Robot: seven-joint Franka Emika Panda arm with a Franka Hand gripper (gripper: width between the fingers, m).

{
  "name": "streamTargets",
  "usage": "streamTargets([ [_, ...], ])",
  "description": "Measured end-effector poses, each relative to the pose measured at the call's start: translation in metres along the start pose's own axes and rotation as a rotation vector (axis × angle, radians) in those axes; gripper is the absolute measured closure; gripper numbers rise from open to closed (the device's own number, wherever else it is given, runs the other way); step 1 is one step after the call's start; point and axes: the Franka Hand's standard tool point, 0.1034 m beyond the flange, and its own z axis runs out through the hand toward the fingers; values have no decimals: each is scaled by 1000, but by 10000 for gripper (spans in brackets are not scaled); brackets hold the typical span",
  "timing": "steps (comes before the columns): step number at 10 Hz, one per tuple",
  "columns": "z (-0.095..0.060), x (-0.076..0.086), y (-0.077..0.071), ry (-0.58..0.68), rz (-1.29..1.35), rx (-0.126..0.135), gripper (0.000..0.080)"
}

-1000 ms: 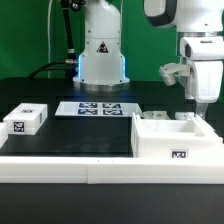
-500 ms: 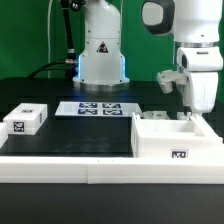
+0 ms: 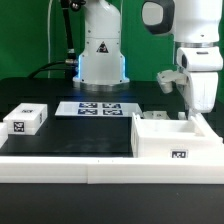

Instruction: Assemble cabinet

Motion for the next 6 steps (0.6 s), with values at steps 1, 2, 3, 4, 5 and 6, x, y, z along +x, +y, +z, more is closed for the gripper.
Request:
streamTargets([
  [1, 0, 0, 0, 0, 0, 0, 731],
  [2, 0, 0, 0, 0, 0, 0, 731],
  [3, 0, 0, 0, 0, 0, 0, 731],
  [4, 0, 0, 0, 0, 0, 0, 731],
  [5, -2, -1, 0, -2, 2, -1, 731],
  [6, -11, -3, 0, -7, 5, -10, 731],
])
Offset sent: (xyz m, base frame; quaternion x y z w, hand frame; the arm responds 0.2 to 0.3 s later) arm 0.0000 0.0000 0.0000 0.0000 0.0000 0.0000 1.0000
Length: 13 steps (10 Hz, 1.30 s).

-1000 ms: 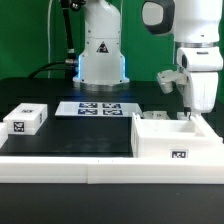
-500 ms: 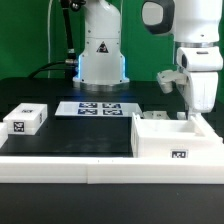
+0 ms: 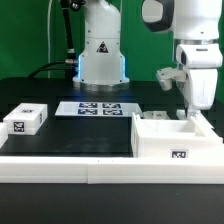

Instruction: Assemble cabinet

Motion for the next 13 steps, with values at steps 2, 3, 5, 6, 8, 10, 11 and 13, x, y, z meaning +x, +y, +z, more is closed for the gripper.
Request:
streamTargets([
  [2, -22, -14, 6, -27, -8, -7, 729],
  [3, -31, -25, 12, -35, -7, -13, 729],
  [5, -39, -49, 24, -42, -20, -17, 729],
  [6, -39, -58, 27, -42, -12, -18, 729],
  [8, -39, -57, 26, -42, -4, -16, 729],
  [10, -37, -56, 30, -39, -4, -17, 729],
  [11, -38, -54, 33, -37, -4, -21, 729],
  [13, -40, -52, 41, -33, -3, -30, 729],
])
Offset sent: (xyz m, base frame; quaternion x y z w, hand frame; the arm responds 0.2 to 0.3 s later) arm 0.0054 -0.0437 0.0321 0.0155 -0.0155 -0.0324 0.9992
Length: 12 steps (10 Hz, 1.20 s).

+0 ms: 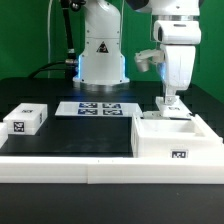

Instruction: Assemble cabinet

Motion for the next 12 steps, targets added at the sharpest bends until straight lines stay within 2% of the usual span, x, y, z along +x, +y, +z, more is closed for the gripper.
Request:
streamTargets([
  [1, -2, 1, 4, 0, 3, -3, 729],
  [6, 0, 0, 5, -3, 5, 4, 729],
  [10, -1, 0, 17, -4, 14, 4, 729],
  [12, -1, 0, 17, -4, 14, 5, 729],
])
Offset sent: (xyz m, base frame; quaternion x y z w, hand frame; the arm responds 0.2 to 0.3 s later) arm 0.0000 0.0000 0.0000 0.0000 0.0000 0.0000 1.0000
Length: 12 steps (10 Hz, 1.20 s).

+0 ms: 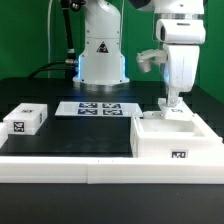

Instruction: Assemble cabinet

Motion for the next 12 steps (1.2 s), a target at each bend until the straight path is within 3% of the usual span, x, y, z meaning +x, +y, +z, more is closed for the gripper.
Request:
streamTargets([
  [3, 2, 1, 3, 2, -8, 1, 729],
  [5, 3, 2, 36, 15, -4, -22, 729],
  [7, 3, 2, 52, 13, 5, -24, 729],
  [12, 3, 1, 54, 14, -7, -24, 729],
])
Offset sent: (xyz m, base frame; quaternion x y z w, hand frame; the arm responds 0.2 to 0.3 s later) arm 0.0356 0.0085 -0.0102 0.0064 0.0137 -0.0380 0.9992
